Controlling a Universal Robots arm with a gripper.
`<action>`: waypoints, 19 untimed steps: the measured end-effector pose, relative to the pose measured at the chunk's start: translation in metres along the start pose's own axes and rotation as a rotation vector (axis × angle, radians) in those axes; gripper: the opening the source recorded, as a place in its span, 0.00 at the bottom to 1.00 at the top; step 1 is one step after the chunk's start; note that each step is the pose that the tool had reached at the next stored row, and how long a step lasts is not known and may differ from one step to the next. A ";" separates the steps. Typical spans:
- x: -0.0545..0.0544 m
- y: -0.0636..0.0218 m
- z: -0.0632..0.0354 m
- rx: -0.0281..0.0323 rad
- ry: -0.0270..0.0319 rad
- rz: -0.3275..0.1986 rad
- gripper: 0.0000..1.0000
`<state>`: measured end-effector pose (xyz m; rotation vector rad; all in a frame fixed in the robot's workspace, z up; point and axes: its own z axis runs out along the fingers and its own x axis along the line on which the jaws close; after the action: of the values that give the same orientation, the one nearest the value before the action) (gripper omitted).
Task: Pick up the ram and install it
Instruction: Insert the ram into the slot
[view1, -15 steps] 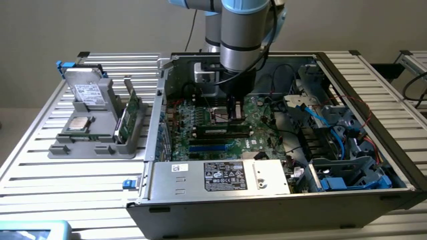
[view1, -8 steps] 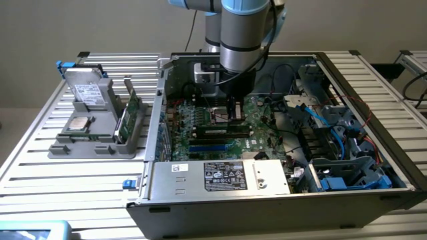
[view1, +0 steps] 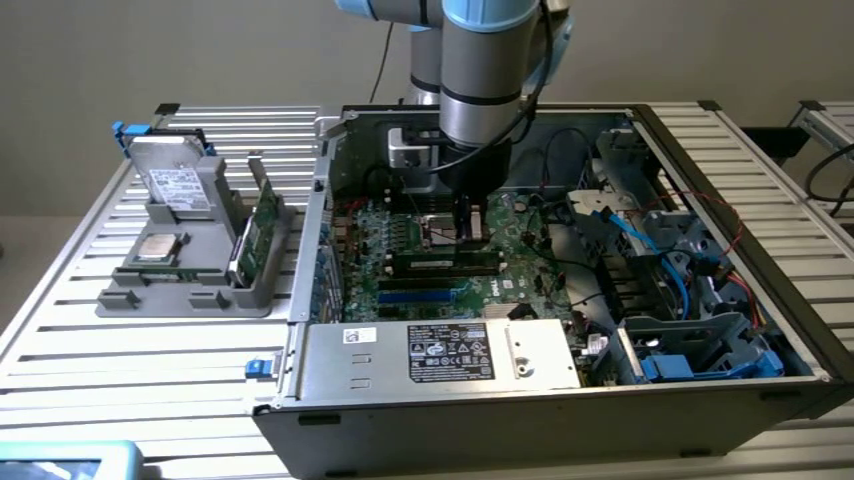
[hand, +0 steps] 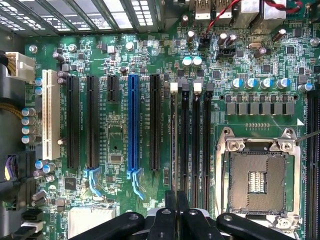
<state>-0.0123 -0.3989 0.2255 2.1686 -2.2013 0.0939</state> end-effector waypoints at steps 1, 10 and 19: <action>0.000 0.0000 0.0000 0.0001 -0.0001 0.000 0.19; 0.000 -0.0023 -0.0064 0.0005 -0.0002 0.000 0.26; 0.001 -0.0151 -0.0158 0.0004 -0.0002 0.000 0.26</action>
<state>0.0026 -0.3988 0.2414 2.1690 -2.2015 0.0941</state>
